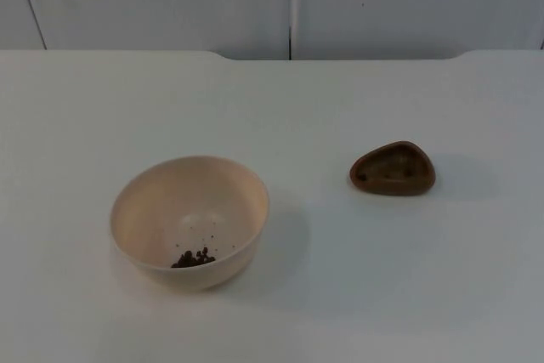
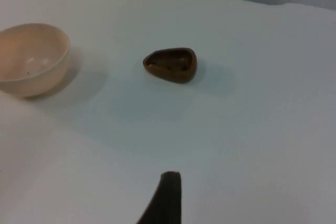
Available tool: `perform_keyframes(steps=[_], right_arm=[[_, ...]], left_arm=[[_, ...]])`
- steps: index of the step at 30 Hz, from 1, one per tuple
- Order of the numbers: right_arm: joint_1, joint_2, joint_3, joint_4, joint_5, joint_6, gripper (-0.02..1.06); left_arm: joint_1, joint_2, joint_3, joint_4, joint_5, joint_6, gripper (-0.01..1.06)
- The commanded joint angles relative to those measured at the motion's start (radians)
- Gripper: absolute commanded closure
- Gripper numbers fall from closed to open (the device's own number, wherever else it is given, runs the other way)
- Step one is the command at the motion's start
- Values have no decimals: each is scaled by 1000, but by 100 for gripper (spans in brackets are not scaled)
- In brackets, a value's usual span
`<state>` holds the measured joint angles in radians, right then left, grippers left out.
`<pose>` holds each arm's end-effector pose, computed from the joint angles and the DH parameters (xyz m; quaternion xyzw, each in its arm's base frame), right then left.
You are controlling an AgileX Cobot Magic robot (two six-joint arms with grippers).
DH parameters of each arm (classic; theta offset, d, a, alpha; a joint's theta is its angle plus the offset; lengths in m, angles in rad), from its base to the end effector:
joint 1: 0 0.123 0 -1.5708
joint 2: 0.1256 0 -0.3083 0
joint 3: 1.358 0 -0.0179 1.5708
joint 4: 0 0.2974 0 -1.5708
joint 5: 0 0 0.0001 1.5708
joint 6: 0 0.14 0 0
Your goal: Pick up the bowl with the left hand and pour the coffee beans from the cup into the bowl with the right hand.
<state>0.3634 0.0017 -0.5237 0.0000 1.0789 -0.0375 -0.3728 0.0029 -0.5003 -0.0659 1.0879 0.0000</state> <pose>0.0492 0.0187 0.2835 -0.1697 0.8352 0.0849 0.5162 0.0481 -0.0276 0.2742 0.1611 0.8452 -0.1266 0.4936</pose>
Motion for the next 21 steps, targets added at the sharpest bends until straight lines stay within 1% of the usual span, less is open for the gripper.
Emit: perform_keyframes(steps=[1,18,20,21], right_arm=[[-2,-2,9,-14,1,13,25],[-2,-2,9,-21,1,22,25],[-2,-2,9,-20,1,22,25],[-2,-2,9,-20,1,22,23]], left_arm=[[2,-3,6,-13,-16,0,0],[2,-3,6,-1,-16,-8,0],[2,-3,6,-1,-16,-8,0],[2,-3,6,-1,-16,-8,0]])
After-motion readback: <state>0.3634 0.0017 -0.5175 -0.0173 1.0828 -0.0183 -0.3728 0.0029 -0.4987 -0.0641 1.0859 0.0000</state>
